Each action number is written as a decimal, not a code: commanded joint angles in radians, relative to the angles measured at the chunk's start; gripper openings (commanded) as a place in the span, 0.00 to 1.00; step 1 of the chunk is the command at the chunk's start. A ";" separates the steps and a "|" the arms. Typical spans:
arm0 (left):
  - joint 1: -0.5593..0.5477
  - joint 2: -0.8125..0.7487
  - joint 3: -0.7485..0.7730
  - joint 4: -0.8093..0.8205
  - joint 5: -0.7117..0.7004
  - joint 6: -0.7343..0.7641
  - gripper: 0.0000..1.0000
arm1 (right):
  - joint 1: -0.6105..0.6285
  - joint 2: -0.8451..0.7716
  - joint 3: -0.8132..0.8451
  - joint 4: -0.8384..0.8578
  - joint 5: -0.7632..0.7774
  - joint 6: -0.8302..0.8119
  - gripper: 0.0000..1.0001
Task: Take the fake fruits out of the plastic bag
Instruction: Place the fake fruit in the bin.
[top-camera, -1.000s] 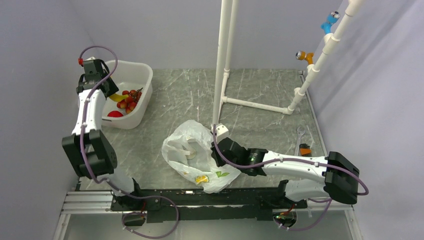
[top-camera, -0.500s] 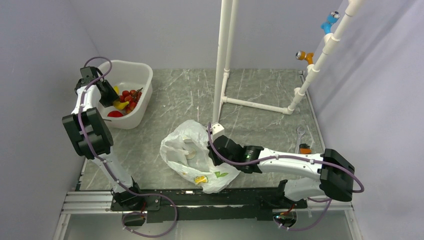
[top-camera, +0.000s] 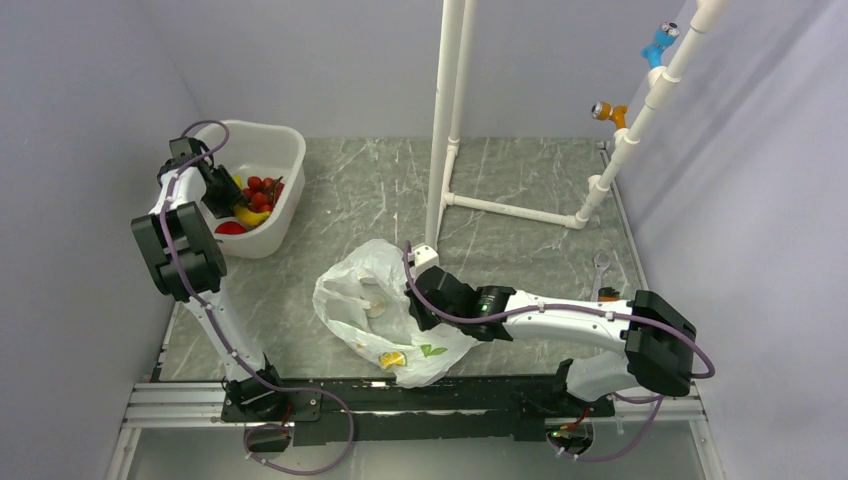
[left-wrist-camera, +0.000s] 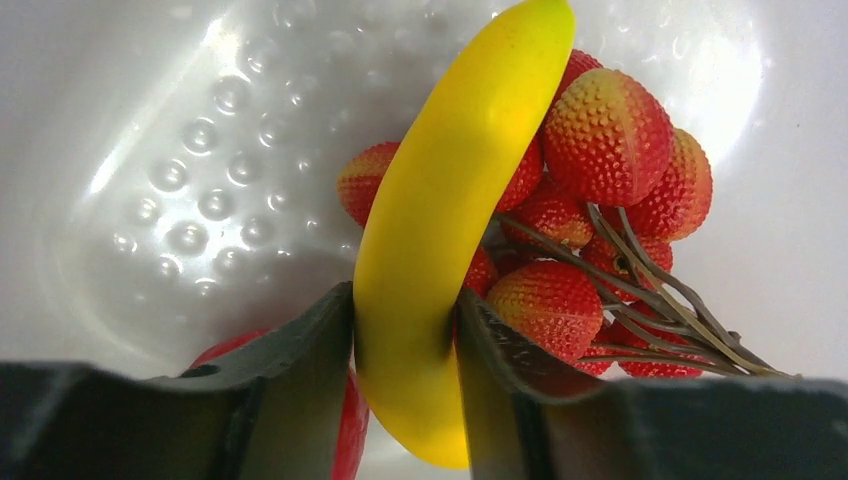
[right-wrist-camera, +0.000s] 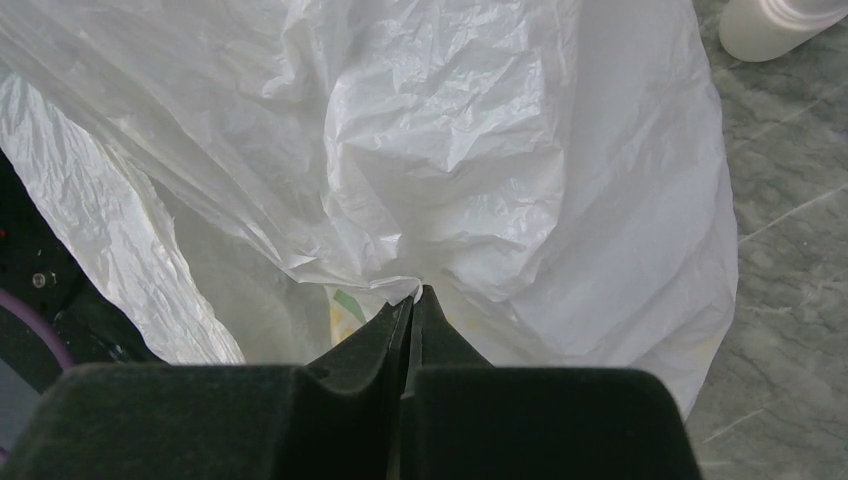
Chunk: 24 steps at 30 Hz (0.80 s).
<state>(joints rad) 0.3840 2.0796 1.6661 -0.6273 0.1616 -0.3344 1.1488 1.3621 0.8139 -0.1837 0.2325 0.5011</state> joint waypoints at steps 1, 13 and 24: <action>-0.001 -0.016 0.030 -0.020 0.029 0.012 0.55 | 0.006 0.005 0.026 0.017 -0.010 0.015 0.00; -0.001 -0.098 0.019 -0.015 0.050 0.024 0.79 | 0.006 -0.030 -0.013 0.039 0.001 0.004 0.00; -0.012 -0.317 -0.071 0.045 0.094 0.006 0.78 | 0.007 -0.056 -0.010 0.026 0.004 -0.009 0.00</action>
<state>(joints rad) 0.3820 1.8782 1.6291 -0.6361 0.2161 -0.3275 1.1507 1.3552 0.7849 -0.1719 0.2264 0.5056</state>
